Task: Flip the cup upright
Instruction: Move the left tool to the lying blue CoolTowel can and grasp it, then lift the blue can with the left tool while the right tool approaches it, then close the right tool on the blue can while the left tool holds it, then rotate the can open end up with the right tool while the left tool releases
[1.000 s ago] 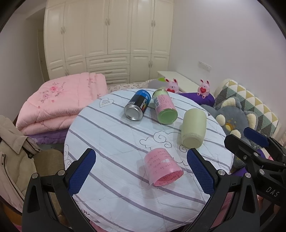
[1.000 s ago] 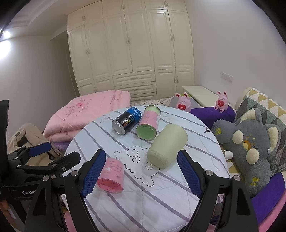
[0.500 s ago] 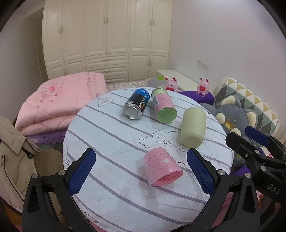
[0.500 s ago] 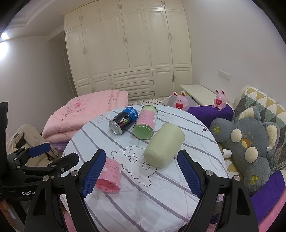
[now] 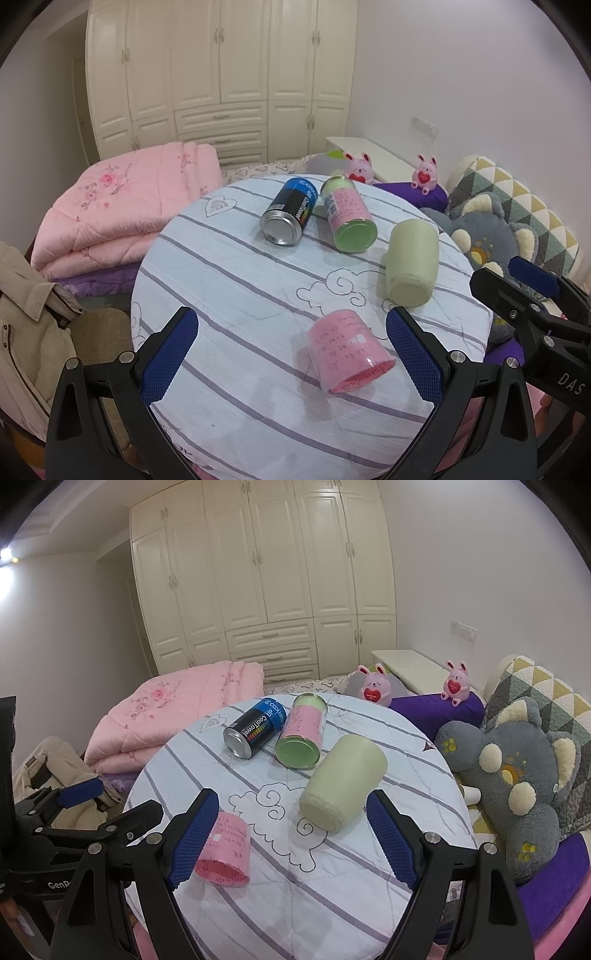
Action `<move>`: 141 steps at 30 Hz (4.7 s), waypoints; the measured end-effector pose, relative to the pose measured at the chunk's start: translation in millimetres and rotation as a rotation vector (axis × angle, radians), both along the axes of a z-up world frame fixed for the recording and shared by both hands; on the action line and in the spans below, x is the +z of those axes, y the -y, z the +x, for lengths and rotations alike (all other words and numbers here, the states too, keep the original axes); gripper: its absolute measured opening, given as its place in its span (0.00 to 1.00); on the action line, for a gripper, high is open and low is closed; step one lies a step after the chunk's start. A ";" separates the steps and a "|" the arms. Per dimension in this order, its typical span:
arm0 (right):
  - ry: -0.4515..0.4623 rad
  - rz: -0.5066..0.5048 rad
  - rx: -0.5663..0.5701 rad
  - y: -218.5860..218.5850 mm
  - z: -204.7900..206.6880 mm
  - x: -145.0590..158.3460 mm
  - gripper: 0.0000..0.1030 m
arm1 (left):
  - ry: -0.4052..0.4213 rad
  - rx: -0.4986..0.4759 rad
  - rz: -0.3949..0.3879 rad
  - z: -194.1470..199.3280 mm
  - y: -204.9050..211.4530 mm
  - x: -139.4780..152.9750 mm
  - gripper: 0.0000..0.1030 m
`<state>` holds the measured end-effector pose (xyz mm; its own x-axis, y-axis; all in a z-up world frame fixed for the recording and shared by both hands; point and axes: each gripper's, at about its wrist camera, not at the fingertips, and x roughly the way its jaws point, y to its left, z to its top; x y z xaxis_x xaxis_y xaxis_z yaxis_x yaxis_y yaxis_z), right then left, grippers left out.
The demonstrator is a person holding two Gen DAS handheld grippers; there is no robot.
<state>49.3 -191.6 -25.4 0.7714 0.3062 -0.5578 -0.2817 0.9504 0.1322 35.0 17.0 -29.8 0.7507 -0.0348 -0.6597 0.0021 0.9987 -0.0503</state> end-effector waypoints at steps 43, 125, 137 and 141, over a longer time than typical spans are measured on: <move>-0.240 0.099 -0.042 -31.8 180.5 -35.3 0.81 | -0.383 -0.201 0.006 258.0 -15.3 -77.9 0.88; -0.798 0.310 -0.011 -154.1 171.3 -110.5 0.81 | -0.346 -0.184 0.002 93.9 -111.5 -56.0 0.99; -0.707 0.311 0.079 -156.5 168.7 -102.7 0.67 | -0.353 -0.204 0.010 94.3 -103.5 -57.4 1.00; -0.671 0.308 0.072 -151.8 166.3 -96.3 0.67 | -0.349 -0.210 -0.006 97.4 -100.4 -56.0 1.00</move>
